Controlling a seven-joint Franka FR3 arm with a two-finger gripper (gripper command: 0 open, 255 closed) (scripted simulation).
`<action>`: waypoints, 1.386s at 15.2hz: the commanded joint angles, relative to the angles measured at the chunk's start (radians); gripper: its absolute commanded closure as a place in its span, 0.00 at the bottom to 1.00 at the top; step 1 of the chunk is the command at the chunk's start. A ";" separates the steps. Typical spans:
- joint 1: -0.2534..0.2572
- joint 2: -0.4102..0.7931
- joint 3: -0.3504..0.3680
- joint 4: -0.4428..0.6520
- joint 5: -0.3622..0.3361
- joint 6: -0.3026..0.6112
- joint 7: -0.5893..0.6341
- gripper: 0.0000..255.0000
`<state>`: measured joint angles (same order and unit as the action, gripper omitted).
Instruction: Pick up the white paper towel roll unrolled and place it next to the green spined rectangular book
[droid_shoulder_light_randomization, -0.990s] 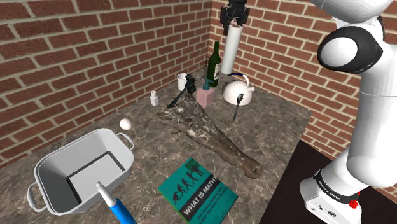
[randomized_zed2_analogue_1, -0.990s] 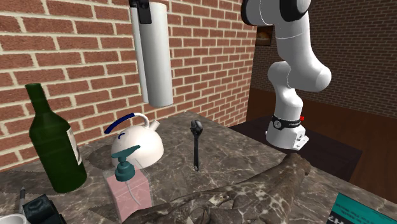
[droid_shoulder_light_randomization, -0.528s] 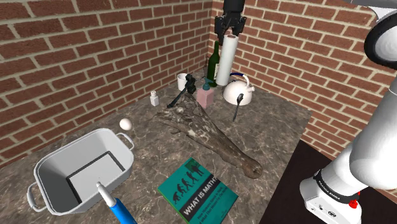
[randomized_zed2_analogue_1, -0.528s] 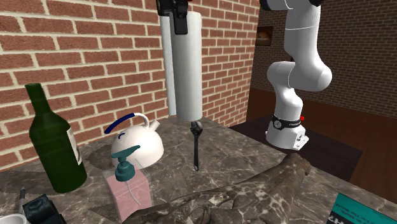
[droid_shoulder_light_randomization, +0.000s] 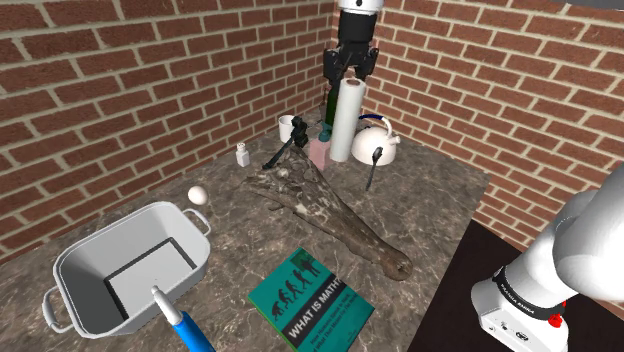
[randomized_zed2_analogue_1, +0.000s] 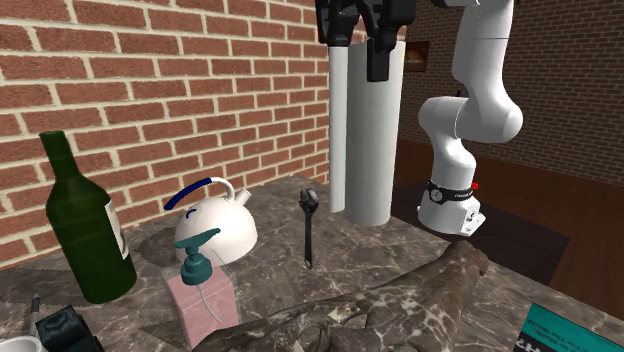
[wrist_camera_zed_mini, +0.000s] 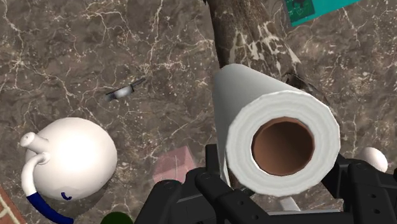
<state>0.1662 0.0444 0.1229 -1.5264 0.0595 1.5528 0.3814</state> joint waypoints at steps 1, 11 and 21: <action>0.022 -0.030 0.020 -0.058 0.003 0.032 0.041 1.00; 0.129 -0.099 0.133 -0.229 0.021 0.149 0.253 1.00; 0.241 -0.059 0.258 -0.273 0.013 0.248 0.484 1.00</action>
<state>0.3943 -0.0326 0.3668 -1.8090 0.0780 1.7917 0.8363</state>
